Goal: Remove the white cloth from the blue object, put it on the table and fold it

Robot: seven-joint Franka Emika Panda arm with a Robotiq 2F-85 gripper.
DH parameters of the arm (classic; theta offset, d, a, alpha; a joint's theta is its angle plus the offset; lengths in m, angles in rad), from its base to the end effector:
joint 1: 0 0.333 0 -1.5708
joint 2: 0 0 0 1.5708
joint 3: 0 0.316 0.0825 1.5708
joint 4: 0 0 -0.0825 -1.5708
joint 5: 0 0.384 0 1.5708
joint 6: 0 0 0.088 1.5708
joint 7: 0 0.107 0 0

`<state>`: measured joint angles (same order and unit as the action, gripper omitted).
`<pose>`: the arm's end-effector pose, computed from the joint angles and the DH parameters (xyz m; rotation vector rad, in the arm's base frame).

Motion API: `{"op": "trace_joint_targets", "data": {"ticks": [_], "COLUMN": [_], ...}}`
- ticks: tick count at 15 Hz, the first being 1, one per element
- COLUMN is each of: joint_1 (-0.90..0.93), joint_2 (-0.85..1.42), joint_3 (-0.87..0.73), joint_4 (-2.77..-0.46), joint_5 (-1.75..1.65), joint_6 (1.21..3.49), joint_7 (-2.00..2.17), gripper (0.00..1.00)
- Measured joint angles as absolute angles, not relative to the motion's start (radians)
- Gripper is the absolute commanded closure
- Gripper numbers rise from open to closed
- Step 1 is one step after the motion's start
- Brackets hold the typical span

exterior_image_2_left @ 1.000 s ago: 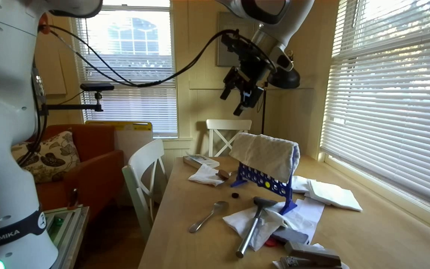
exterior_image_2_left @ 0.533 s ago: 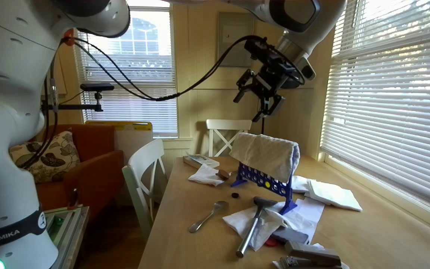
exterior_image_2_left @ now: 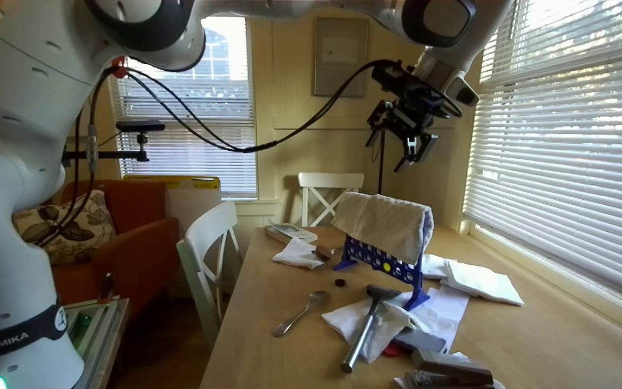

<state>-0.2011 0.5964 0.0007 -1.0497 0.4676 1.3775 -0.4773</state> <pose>0.6894 -0.0841 0.4880 -2.5790 -0.3966 0.1242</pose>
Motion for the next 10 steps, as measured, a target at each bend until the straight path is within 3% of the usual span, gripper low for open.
{"op": "trace_joint_targets", "data": {"ticks": [10], "joint_1": [-0.21], "joint_2": [0.688], "joint_3": [0.024], "joint_4": [-1.007], "joint_5": [0.512], "joint_6": [1.457], "joint_7": [-0.714], "gripper": [0.0]}}
